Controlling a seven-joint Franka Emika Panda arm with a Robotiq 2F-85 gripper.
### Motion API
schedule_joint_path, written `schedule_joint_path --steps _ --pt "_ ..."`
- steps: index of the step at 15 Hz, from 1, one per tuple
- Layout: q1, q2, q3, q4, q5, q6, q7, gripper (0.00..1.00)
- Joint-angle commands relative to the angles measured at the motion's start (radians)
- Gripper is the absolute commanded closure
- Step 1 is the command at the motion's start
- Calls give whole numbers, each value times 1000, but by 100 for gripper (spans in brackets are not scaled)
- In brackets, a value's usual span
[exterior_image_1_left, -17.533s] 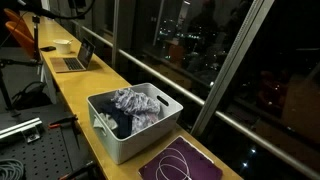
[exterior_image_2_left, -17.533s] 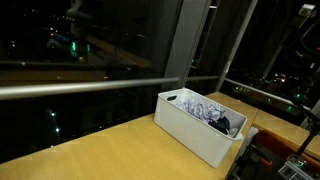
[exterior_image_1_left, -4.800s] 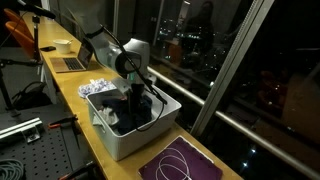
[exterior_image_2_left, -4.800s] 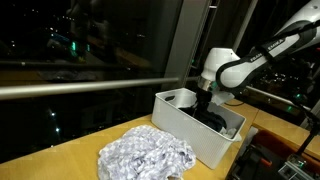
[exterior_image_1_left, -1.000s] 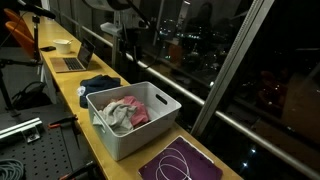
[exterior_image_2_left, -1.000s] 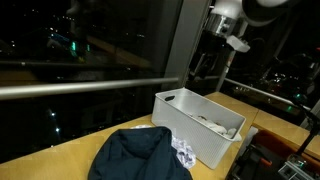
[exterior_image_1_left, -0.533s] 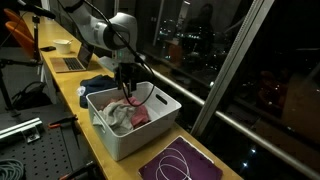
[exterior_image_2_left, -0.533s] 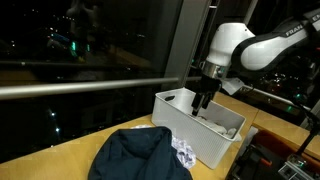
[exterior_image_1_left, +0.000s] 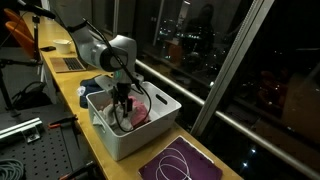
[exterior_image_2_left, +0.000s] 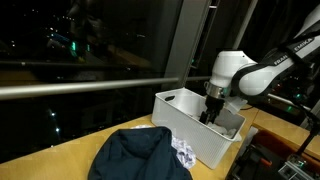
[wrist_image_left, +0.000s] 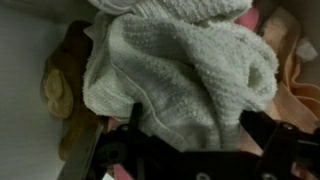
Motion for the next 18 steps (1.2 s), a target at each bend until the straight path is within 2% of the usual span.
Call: schedule_joint_path --steps 1,2,3,4,5,14,18 --pt "14 36 2 13 -1 25 -10 0" --pt "19 36 5 9 -3 29 -15 0" --pt "25 27 10 -2 0 36 -17 25" --pt "34 19 9 -10 -6 40 -12 26" --pt "41 6 11 -20 -7 41 -8 32" --pt "53 -52 31 -20 18 7 -4 98" --pt "43 -120 40 -36 37 -10 -9 96"
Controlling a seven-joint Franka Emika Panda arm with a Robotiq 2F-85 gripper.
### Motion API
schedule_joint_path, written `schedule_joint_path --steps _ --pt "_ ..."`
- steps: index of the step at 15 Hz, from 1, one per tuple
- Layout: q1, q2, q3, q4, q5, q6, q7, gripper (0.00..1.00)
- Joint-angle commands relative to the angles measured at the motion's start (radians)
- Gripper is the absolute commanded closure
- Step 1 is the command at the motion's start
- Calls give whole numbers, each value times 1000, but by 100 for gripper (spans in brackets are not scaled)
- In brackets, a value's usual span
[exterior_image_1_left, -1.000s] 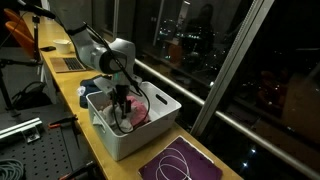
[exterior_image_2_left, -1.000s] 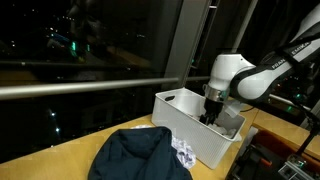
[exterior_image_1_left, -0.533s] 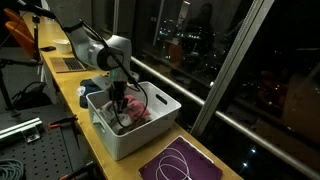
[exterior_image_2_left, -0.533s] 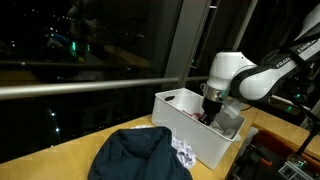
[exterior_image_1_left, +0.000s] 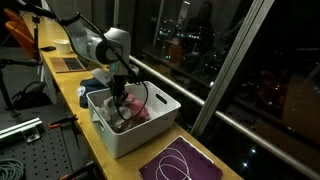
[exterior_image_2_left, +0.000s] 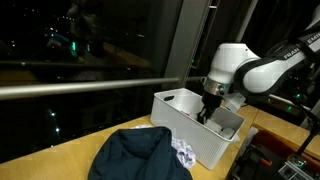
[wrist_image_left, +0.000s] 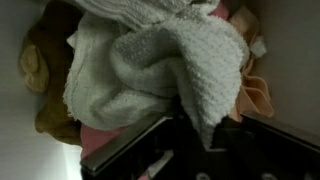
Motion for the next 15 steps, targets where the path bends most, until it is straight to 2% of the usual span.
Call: schedule_joint_path --steps 1,7,11,15 --pt "-10 -105 16 -34 36 -35 -8 96" --pt "5 -321 60 7 67 -159 9 96" --pt "46 -399 156 115 42 -262 49 96" --pt "109 -382 272 276 6 -381 106 96"
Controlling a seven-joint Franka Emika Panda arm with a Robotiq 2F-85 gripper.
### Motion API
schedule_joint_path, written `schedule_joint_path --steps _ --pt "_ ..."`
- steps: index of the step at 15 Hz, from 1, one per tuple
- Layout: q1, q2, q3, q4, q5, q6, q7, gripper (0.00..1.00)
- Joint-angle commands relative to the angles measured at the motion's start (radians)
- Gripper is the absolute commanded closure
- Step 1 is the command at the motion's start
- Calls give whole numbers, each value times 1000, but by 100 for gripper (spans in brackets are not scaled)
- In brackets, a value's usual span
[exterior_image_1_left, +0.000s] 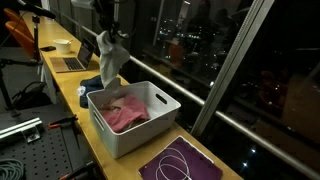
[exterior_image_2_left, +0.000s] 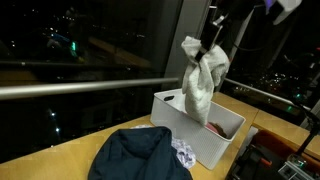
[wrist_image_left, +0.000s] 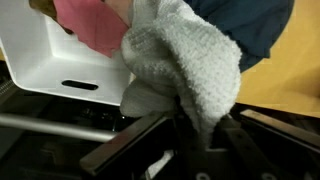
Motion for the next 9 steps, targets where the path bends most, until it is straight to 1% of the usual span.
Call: schedule_joint_path --steps 1,4,6,9 --pt "48 44 86 143 -41 -106 55 96" --pt "80 90 131 217 -70 -145 73 96" --pt "93 120 138 240 -80 -152 72 96" --pt "104 157 127 249 -73 -145 64 96"
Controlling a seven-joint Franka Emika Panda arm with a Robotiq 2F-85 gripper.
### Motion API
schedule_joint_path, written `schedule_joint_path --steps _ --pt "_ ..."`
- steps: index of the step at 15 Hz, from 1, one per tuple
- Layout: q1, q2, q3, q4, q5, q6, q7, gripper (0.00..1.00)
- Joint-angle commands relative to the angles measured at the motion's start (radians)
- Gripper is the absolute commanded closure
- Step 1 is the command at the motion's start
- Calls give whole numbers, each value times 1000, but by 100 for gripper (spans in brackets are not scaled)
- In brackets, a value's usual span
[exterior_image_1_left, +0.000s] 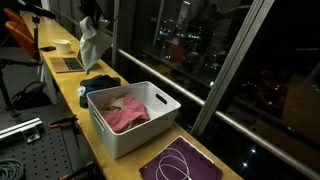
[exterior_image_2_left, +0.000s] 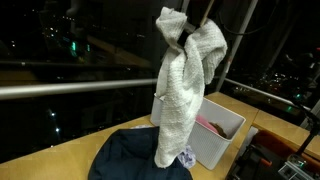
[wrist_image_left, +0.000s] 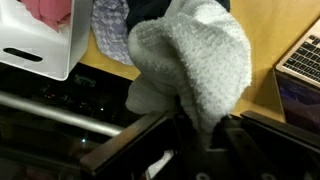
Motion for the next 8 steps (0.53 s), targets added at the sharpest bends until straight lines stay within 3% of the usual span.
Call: schedule_joint_path --steps 1,3,8 --pt "12 61 -9 60 -16 -33 0 59" --pt "12 74 -17 67 -8 -35 -6 51" --pt "-18 48 -56 27 15 -21 -27 16"
